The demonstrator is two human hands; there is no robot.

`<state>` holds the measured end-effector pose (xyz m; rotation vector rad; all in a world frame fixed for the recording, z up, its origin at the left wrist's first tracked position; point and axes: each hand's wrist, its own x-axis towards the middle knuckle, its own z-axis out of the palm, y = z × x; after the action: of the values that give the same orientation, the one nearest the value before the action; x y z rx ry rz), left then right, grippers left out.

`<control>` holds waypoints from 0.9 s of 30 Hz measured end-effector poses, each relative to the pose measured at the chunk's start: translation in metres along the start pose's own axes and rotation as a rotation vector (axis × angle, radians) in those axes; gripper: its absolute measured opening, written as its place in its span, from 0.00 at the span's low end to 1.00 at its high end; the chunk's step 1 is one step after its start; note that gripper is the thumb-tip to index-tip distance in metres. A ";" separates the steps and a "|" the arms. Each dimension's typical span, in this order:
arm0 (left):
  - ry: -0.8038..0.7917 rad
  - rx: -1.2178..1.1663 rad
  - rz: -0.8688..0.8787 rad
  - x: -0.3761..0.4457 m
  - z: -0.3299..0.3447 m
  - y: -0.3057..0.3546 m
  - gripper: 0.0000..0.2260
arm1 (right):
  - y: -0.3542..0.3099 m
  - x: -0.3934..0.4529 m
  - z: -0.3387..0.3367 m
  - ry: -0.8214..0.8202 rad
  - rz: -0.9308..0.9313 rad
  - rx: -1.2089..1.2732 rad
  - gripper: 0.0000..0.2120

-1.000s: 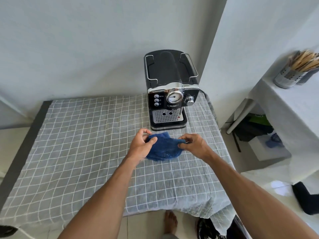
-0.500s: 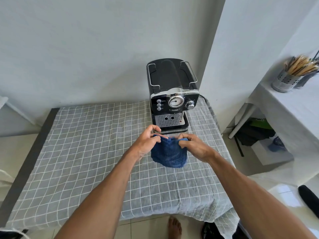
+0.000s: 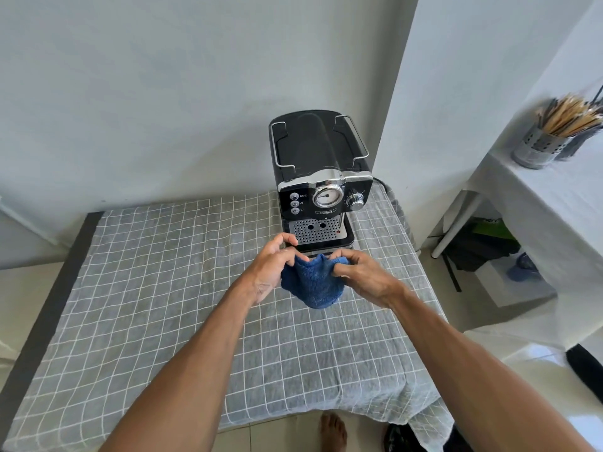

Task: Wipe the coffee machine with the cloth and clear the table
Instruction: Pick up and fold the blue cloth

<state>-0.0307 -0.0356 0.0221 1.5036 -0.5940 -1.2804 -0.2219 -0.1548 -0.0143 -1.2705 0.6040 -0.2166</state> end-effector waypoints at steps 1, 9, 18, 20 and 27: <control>0.001 0.002 -0.003 0.000 -0.003 -0.001 0.16 | 0.000 0.001 -0.001 0.016 -0.010 0.003 0.12; 0.138 0.117 0.068 0.003 -0.016 -0.005 0.13 | -0.009 0.007 -0.011 0.177 -0.150 -0.150 0.05; 0.211 0.098 0.113 0.004 -0.017 0.005 0.13 | -0.014 0.008 -0.005 0.159 -0.190 -0.343 0.05; 0.220 0.114 0.113 0.005 -0.019 0.006 0.13 | -0.011 0.004 -0.003 0.182 -0.193 -0.348 0.04; 0.194 0.145 0.101 0.005 -0.015 0.005 0.14 | 0.002 0.006 0.003 0.016 -0.115 -0.500 0.10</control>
<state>-0.0140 -0.0360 0.0234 1.6734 -0.6373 -1.0180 -0.2158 -0.1543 -0.0172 -1.7906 0.6205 -0.1755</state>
